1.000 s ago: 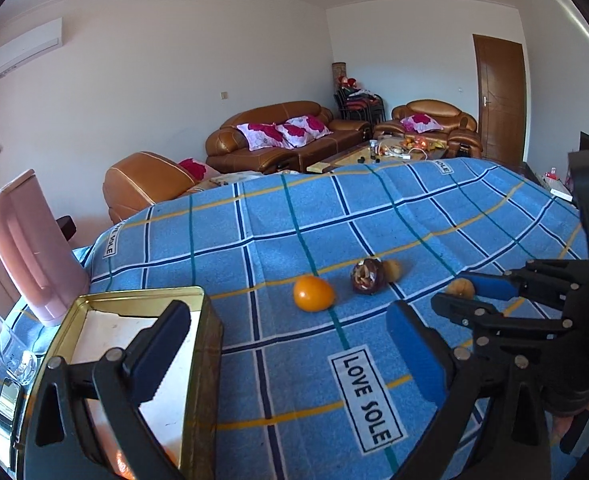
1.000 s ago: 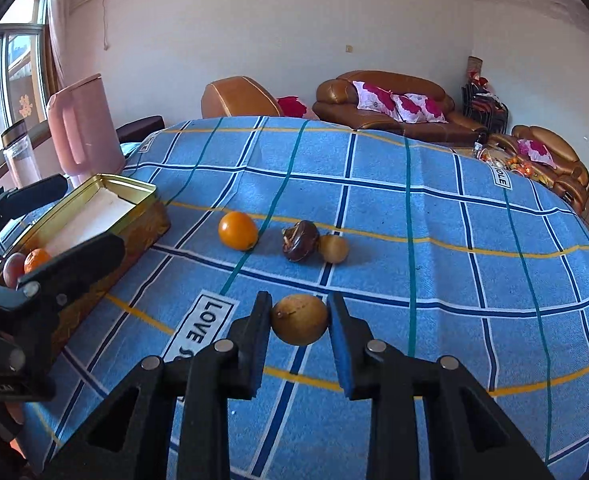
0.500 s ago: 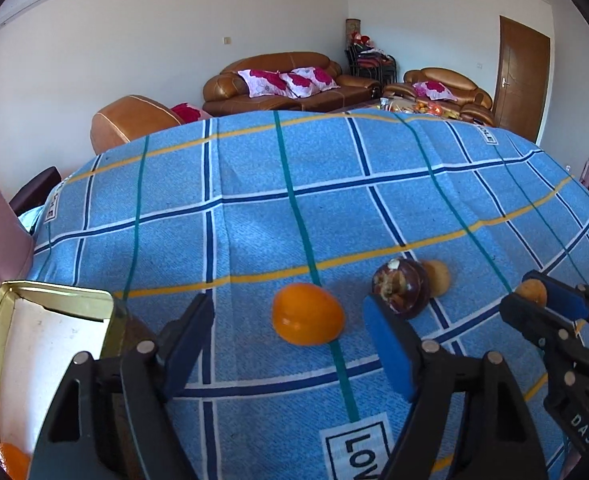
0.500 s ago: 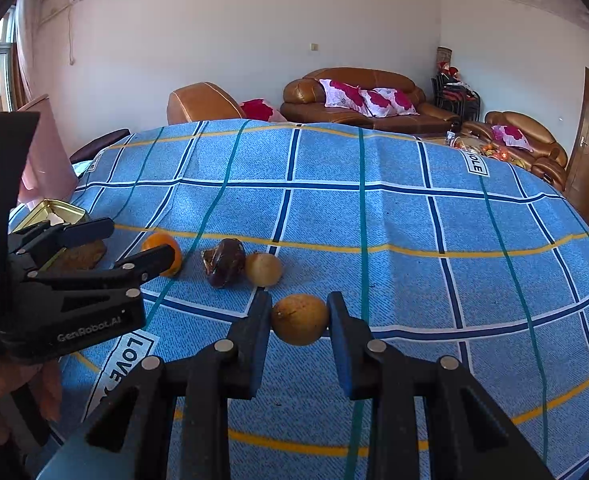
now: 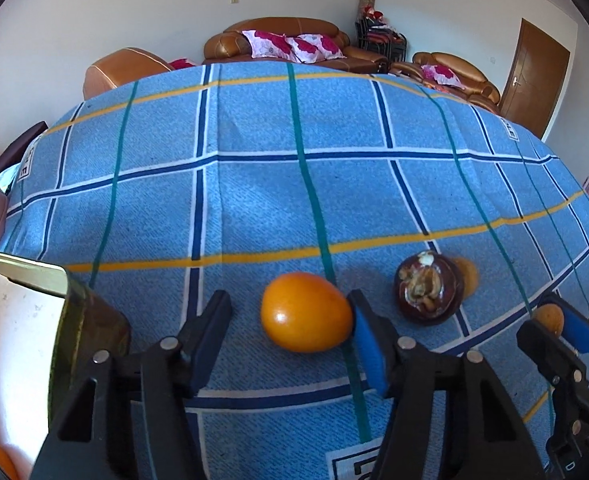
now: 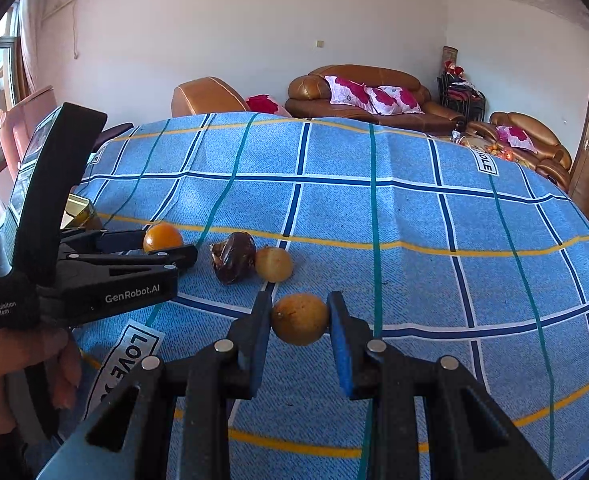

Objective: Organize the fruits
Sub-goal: 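Grasp a small tan fruit with the right gripper while the left approaches a tangerine, then grasp the tangerine with the left gripper while the right holds the tan fruit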

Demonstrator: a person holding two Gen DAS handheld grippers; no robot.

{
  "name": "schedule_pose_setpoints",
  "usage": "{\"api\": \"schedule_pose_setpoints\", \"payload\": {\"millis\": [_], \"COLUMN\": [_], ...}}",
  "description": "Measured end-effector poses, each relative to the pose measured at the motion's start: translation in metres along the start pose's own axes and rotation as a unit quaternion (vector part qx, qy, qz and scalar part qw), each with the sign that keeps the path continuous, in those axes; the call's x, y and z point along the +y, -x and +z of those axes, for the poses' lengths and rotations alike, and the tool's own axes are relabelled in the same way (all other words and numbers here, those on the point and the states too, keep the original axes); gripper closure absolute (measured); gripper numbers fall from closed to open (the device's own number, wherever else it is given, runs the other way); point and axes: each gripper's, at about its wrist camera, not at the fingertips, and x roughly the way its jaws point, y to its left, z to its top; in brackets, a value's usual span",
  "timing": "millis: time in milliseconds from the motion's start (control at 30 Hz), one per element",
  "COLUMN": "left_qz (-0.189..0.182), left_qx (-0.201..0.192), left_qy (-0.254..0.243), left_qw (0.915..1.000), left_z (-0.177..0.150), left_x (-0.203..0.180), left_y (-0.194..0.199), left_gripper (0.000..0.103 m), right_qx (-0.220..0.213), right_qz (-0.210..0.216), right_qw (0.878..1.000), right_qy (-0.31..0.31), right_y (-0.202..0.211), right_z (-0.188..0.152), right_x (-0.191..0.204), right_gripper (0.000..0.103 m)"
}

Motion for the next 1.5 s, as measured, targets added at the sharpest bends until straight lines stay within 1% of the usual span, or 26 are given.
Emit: {"api": "schedule_pose_setpoints", "payload": {"millis": [33, 67, 267, 400, 633, 1033, 1200, 1500], "left_qz": [-0.002, -0.006, -0.022, -0.022, -0.024, -0.023, -0.025, -0.013], "left_qx": [-0.001, -0.002, -0.013, -0.026, -0.052, -0.104, -0.114, -0.145], "left_qy": [0.003, 0.003, -0.019, -0.029, -0.040, -0.048, -0.046, -0.058], "left_qw": [1.0000, 1.0000, 0.9995, 0.9990, 0.9976, 0.9932, 0.9921, 0.9876], "left_z": [0.000, 0.000, -0.006, -0.013, -0.018, -0.025, -0.027, -0.033], "left_x": [0.001, 0.001, -0.005, -0.006, -0.009, -0.009, -0.008, -0.014], "left_y": [0.000, 0.001, 0.011, 0.023, 0.036, 0.059, 0.063, 0.076], "left_gripper": [0.052, 0.060, 0.060, 0.060, 0.060, 0.060, 0.060, 0.060], "right_qx": [0.000, 0.001, -0.013, -0.020, -0.019, -0.064, -0.079, -0.105], "right_qz": [0.000, 0.000, -0.001, 0.002, 0.014, 0.020, 0.018, 0.016], "right_qw": [1.000, 1.000, 1.000, 1.000, 1.000, 0.998, 0.997, 0.994], "right_qy": [0.002, 0.002, 0.004, 0.001, -0.006, 0.001, 0.006, 0.018], "right_y": [0.000, 0.000, 0.005, 0.009, 0.008, 0.024, 0.029, 0.038], "right_z": [0.000, 0.000, -0.001, -0.002, -0.001, -0.003, -0.003, -0.005], "right_x": [0.001, 0.001, 0.001, 0.000, -0.003, 0.000, 0.002, 0.004], "right_gripper": [0.073, 0.073, 0.073, 0.073, 0.073, 0.073, 0.073, 0.073]}}
